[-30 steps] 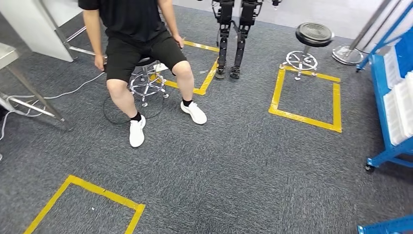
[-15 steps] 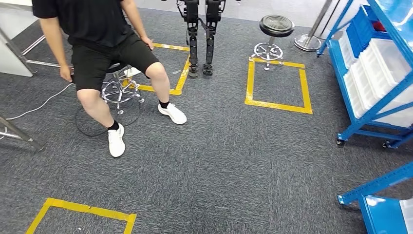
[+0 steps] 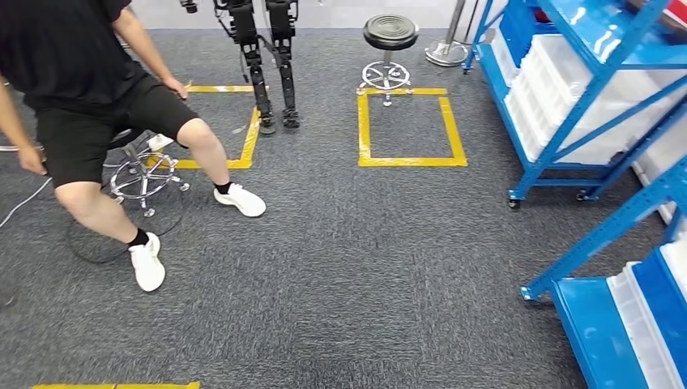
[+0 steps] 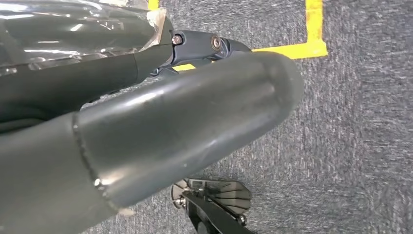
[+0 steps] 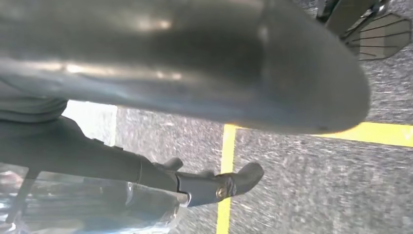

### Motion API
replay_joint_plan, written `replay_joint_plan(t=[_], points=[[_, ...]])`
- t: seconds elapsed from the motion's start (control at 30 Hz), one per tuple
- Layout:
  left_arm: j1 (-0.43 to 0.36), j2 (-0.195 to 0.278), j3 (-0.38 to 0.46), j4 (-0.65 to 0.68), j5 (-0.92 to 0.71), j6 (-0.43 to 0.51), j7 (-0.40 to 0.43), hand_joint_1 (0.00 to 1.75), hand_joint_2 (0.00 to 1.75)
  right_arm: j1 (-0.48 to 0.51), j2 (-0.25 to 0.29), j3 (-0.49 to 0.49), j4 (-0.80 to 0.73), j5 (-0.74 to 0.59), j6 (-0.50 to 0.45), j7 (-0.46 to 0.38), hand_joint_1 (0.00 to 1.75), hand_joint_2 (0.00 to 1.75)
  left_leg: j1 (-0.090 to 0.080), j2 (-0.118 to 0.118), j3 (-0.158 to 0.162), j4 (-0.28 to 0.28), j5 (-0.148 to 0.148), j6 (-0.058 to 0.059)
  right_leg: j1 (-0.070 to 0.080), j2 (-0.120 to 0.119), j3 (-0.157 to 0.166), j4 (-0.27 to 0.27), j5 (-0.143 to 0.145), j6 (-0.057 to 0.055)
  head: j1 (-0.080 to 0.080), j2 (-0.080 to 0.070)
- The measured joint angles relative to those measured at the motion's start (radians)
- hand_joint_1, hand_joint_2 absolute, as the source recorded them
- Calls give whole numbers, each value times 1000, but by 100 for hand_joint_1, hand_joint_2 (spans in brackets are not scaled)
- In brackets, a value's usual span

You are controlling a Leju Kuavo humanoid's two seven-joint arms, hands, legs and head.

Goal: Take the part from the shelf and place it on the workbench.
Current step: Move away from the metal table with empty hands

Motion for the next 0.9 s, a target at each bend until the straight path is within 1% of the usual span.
replay_joint_plan(t=[0.03, 0.07, 0.1, 0.13, 0.17, 0.2, 0.23, 0.27, 0.3, 0.33, 0.37, 0.4, 0.43, 0.47, 0.5, 0.53, 0.57, 0.6, 0.63, 0.67, 0.7, 0.73, 0.77, 0.8, 0.83, 0.87, 0.9], points=[[0, 0, 0, 0, -1, 0, 2, 0, 0, 1, 0, 0, 0, 0, 0, 2, 0, 0, 1, -12, 26, -64, 41, 3, 0, 13, 2, 0, 0, 0, 0, 0], [0, 1, 0, 0, -2, 0, 4, 0, 0, 1, 0, 0, 0, -1, 0, 3, 0, 0, 1, -35, 53, -132, 75, 5, 3, 26, 3, 3, 0, 2, 0, 0], [0, 1, 0, 0, -2, 0, 6, 0, 0, 0, 0, 0, 0, -1, 0, 5, 0, 0, 2, -54, 74, -186, 98, 7, 5, 38, 1, 4, 0, 4, 0, 0], [0, 1, 0, 0, -2, 0, 7, 0, 0, -1, 1, 0, 0, -1, 0, 6, 0, 0, 0, -68, 85, -218, 107, 10, 8, 48, -2, 5, 0, 8, 1, 0], [0, 1, 0, 0, -3, 0, 8, 0, 0, -2, 2, 0, 0, -1, 0, 8, 0, 0, -3, -69, 87, -229, 107, 14, 8, 58, -8, 5, 1, 14, 1, 0], [-1, 1, 0, 0, -3, 0, 9, 0, 0, 0, 2, 0, 0, 0, 0, 9, 0, 0, -6, -56, 88, -232, 108, 21, 7, 69, -14, 3, 3, 21, 2, 0], [-2, 1, 0, 0, -3, 0, 9, 0, 0, 2, 2, 0, 0, 0, 0, 9, 0, 0, -7, -44, 93, -238, 113, 30, 6, 70, -19, 5, 4, 28, 2, 0], [-2, 0, 0, 0, -3, 0, 10, 0, 0, 4, 1, 0, 0, 1, -1, 10, 0, 0, -7, -32, 97, -245, 118, 39, 6, 55, -27, 17, -2, 31, 3, 0], [-2, 0, 0, 0, -2, -1, 10, 0, 0, 4, 1, 0, 0, 2, -1, 10, 0, 0, -6, -17, 102, -252, 123, 46, 7, 30, -42, 46, -18, 31, 6, 0], [-1, 0, 0, 0, -2, -1, 10, 0, 0, 3, 0, 0, 0, 3, -1, 10, 0, 0, -7, -3, 105, -257, 127, 50, 7, -1, -66, 95, -43, 27, 9, 0], [1, 0, 0, 0, -2, 0, 11, 0, 0, 2, 1, 0, 0, 4, -1, 10, 0, 0, -10, 11, 105, -259, 128, 52, 6, -27, -99, 158, -73, 24, 12, 0], [2, 1, 0, 0, -2, 0, 13, 0, 0, 1, 1, 0, 0, 5, -1, 11, 0, 0, -12, 27, 104, -259, 128, 53, 3, -39, -132, 222, -98, 24, 14, 0], [2, 1, 0, 0, -2, 0, 15, 0, 0, 1, 1, 0, 0, 7, -1, 11, 0, 0, -14, 41, 104, -258, 127, 53, 0, -45, -155, 268, -112, 27, 14, 0], [2, 1, 0, 0, -2, 0, 17, 0, 0, 2, 1, 0, 0, 8, 0, 11, 0, 0, -14, 55, 104, -258, 126, 52, -4, -49, -161, 281, -111, 35, 14, 0], [2, 1, 0, 0, -2, 0, 19, 0, 0, 3, 0, 0, 0, 9, 0, 11, 0, 0, -14, 67, 105, -258, 125, 50, -7, -54, -147, 255, -96, 45, 14, 0], [2, 1, 0, 0, -2, 0, 20, 0, 0, 4, 0, 0, 0, 10, 0, 10, 0, 0, -14, 78, 107, -258, 122, 47, -11, -66, -117, 198, -72, 56, 14, 0], [2, 1, 0, 0, -2, 0, 22, 0, 0, 4, 1, 0, 0, 11, 0, 10, 0, 0, -14, 88, 111, -258, 119, 43, -14, -98, -79, 126, -47, 64, 15, 0], [2, 2, 0, 0, -2, 1, 23, 0, 0, 1, 2, 0, 0, 12, 0, 10, 0, 0, -17, 98, 115, -257, 113, 36, -13, -128, -46, 66, -26, 66, 16, 0], [3, 2, 0, 0, -2, 1, 24, 0, 0, -1, 3, 0, 0, 12, 0, 10, 0, 0, -21, 108, 120, -256, 108, 30, -11, -150, -25, 29, -13, 61, 14, 0], [2, 2, 0, 0, -2, 2, 25, 0, 0, -3, 4, 0, 0, 12, 0, 10, 0, 0, -23, 118, 125, -257, 104, 23, -7, -162, -17, 12, -8, 52, 13, 0], [1, 2, 0, 0, -2, 3, 25, 0, 0, -5, 4, 0, 0, 13, 0, 10, 0, 0, -24, 130, 131, -258, 99, 17, -2, -151, -18, 11, -6, 42, 10, 0], [-1, 2, 0, 0, -3, 3, 25, 0, 0, -5, 3, 0, 0, 13, 0, 10, 0, 0, -20, 135, 137, -259, 95, 11, -5, -135, -17, 9, -5, 31, 8, 0], [-3, 2, 0, 0, -4, 4, 25, 0, 0, -4, 2, 0, 0, 14, 0, 10, 0, 0, -16, 121, 139, -252, 86, 4, -7, -122, -15, 7, -4, 23, 7, 0], [-4, 2, 0, 0, -6, 5, 26, 0, 0, -4, 1, 0, 0, 14, 0, 10, 0, 0, -13, 95, 133, -229, 67, -1, -10, -108, -12, 5, -2, 15, 6, 0], [-3, 1, 0, 0, -8, 5, 28, 0, 0, -4, 0, 0, 0, 15, 0, 10, 0, 0, -10, 61, 115, -185, 38, -3, -12, -95, -8, 3, 1, 6, 5, 0], [-2, 1, 0, 0, -10, 6, 31, 0, 0, -5, 0, 0, 0, 16, 0, 10, 0, 0, -10, 30, 86, -123, 3, -3, -8, -82, -9, 3, 2, 0, 4, 0], [0, 1, 0, 1, -12, 6, 35, 0, 0, -5, 0, 0, 0, 17, 0, 11, 0, 0, -11, 15, 51, -51, -30, -1, -5, -67, -11, 4, 3, -6, 3, 0]])
